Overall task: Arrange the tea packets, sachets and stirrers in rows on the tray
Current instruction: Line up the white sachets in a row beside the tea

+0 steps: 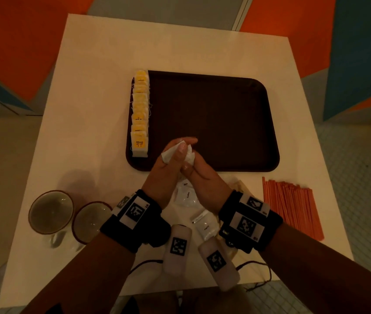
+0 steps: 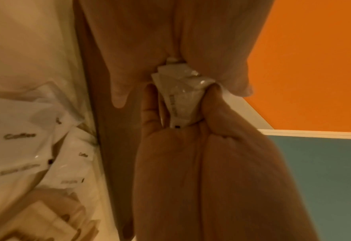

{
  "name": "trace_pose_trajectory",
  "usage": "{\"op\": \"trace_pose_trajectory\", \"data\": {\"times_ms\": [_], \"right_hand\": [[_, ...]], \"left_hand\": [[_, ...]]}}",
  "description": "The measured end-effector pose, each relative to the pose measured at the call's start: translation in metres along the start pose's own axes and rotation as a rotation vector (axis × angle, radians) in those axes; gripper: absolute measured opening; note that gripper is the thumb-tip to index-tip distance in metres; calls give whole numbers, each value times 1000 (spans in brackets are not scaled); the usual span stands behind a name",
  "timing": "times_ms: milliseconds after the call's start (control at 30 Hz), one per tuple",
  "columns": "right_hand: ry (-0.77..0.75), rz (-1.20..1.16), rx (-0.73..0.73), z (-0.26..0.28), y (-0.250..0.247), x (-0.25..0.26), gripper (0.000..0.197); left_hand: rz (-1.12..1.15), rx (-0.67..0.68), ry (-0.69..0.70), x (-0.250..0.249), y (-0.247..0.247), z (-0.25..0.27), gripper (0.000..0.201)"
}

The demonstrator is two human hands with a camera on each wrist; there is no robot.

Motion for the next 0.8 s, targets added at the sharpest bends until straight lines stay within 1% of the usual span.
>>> {"op": "trace_pose_trajectory", "data": {"times_ms": [100, 167, 233, 367, 433, 533, 600, 667, 733, 800], "right_hand": [[36, -55, -44, -6, -5, 6, 28], [87, -86, -104, -12, -12, 5, 28], [139, -100, -152, -20, -17, 3, 28], [205, -194, -149, -43, -15, 9, 33], [217, -205, -157, -61, -21, 16, 35], [225, -200, -170, -101, -36, 24, 38], [253, -170, -166, -127, -48, 25, 39], [288, -127, -137, -153, -61, 19, 39], [350, -105, -143, -175, -76, 7, 36], [416, -81, -168, -193, -87, -5, 33]], "left_hand": [[-33, -61, 48, -10, -4, -3, 39], [-195, -68, 102, -22, -10, -5, 35], [-320, -74, 115, -31, -18, -7, 29], [-374, -120, 97, -47, -26, -24, 23], [-383, -131, 64, -53, -28, -47, 21], [-281, -171, -38, -56, -34, -93, 27], [-244, -197, -87, -56, -36, -123, 28], [-262, -218, -131, -52, -38, -151, 23], [-307, -238, -160, -48, -40, -176, 19], [-366, -256, -176, -44, -44, -198, 23]]}}
Point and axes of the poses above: each hand's wrist, its own z-axis away from the middle knuckle, its own y-axis out of the palm, x = y × z, the point moved 6 cm from there along -z, towards the middle knuckle, and after that the axes turned 14 degrees about z, right-handed, at the moved point
